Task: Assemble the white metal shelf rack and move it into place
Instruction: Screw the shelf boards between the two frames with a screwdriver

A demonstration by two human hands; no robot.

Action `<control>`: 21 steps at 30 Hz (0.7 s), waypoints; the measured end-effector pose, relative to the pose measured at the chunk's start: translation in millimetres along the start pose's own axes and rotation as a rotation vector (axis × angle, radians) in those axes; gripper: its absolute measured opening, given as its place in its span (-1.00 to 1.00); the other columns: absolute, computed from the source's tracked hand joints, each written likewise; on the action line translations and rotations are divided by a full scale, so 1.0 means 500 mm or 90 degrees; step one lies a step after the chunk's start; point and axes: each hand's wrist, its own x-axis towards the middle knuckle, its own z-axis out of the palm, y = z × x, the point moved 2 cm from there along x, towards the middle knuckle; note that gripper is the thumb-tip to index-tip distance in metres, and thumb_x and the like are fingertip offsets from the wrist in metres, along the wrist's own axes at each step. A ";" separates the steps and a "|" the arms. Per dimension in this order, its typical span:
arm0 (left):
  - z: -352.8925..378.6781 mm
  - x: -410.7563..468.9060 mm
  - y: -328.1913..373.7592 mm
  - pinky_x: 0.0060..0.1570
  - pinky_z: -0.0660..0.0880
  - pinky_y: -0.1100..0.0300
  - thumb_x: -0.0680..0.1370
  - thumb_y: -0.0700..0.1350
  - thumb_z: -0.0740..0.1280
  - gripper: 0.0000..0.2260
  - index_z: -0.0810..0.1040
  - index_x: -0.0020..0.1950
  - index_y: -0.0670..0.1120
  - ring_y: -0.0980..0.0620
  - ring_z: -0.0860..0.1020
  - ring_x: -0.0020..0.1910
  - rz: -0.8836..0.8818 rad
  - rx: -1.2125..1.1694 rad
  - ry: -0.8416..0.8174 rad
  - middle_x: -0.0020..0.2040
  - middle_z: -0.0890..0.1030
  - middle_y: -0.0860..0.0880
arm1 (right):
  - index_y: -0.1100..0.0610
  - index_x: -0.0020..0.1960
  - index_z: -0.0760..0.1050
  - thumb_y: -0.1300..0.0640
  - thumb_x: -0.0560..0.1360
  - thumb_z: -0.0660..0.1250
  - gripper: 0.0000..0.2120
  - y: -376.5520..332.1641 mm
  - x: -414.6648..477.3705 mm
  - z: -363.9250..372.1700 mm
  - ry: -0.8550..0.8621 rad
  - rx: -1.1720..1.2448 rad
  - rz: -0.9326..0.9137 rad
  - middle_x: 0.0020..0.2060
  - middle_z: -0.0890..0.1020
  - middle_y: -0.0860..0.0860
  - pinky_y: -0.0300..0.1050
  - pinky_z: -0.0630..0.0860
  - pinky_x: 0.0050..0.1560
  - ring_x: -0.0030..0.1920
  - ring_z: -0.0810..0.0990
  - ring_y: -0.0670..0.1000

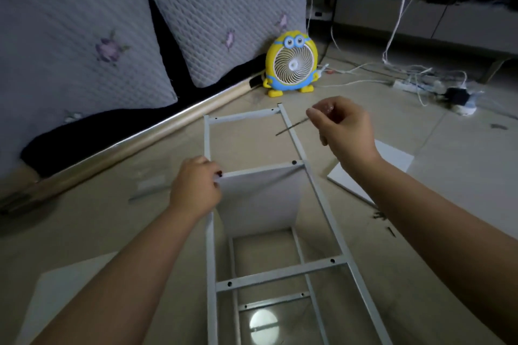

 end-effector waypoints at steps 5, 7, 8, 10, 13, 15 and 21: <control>0.037 -0.018 -0.036 0.13 0.46 0.17 0.44 -0.37 0.28 -0.75 0.59 0.02 -0.09 -0.16 0.53 0.08 -0.158 -0.315 -0.006 0.04 0.53 -0.14 | 0.08 -0.24 0.43 0.22 0.52 0.28 -0.84 -0.042 -0.026 0.100 -0.211 -0.114 -0.116 -0.49 0.46 -0.05 -0.35 0.36 -0.48 -0.59 0.42 -0.17; 0.035 -0.022 -0.039 -0.02 0.48 0.18 0.47 -0.33 0.29 -0.72 0.55 0.12 -0.09 -0.12 0.55 0.03 -0.165 -0.348 -0.006 0.01 0.57 -0.11 | 0.13 -0.18 0.39 0.19 0.55 0.23 -0.87 -0.047 -0.033 0.128 -0.261 -0.161 -0.169 -0.48 0.47 -0.10 -0.40 0.34 -0.43 -0.54 0.45 -0.20; 0.034 -0.023 -0.042 -0.10 0.45 0.22 0.47 -0.30 0.30 -0.66 0.50 0.22 -0.08 -0.10 0.55 -0.03 -0.167 -0.353 0.002 -0.02 0.57 -0.09 | 0.13 -0.16 0.36 0.16 0.56 0.21 -0.87 -0.053 -0.036 0.140 -0.277 -0.181 -0.198 -0.47 0.47 -0.12 -0.38 0.35 -0.40 -0.51 0.47 -0.21; 0.030 -0.027 -0.045 -0.22 0.43 0.21 0.47 -0.24 0.34 -0.54 0.34 0.34 -0.05 -0.07 0.54 -0.15 -0.187 -0.394 0.011 -0.13 0.53 -0.02 | 0.12 -0.14 0.32 0.07 0.54 0.14 -0.85 -0.066 -0.040 0.161 -0.297 -0.223 -0.253 -0.45 0.46 -0.11 -0.27 0.35 -0.36 -0.50 0.44 -0.20; 0.038 -0.032 -0.053 -0.18 0.48 0.17 0.45 -0.19 0.39 -0.59 0.37 0.26 -0.13 -0.02 0.54 -0.15 -0.239 -0.468 0.014 -0.07 0.56 -0.03 | 0.15 -0.12 0.34 0.02 0.48 0.07 -0.79 -0.081 -0.042 0.187 -0.322 -0.271 -0.287 -0.39 0.47 -0.04 -0.11 0.31 -0.30 -0.47 0.37 -0.21; 0.043 -0.035 -0.060 -0.13 0.49 0.18 0.43 -0.17 0.39 -0.73 0.49 0.10 -0.15 0.01 0.55 -0.13 -0.246 -0.476 0.023 -0.03 0.61 -0.06 | 0.21 -0.10 0.38 0.01 0.48 0.06 -0.72 -0.086 -0.042 0.198 -0.333 -0.294 -0.299 -0.37 0.48 -0.03 -0.10 0.30 -0.28 -0.45 0.37 -0.13; 0.045 -0.032 -0.065 0.00 0.54 0.10 0.41 -0.15 0.40 -0.84 0.50 -0.05 -0.06 0.01 0.58 -0.06 -0.241 -0.497 0.030 -0.05 0.62 -0.03 | 0.32 -0.09 0.43 0.03 0.47 0.07 -0.65 -0.093 -0.030 0.212 -0.341 -0.330 -0.348 -0.40 0.46 -0.04 -0.06 0.33 -0.25 -0.32 0.42 0.00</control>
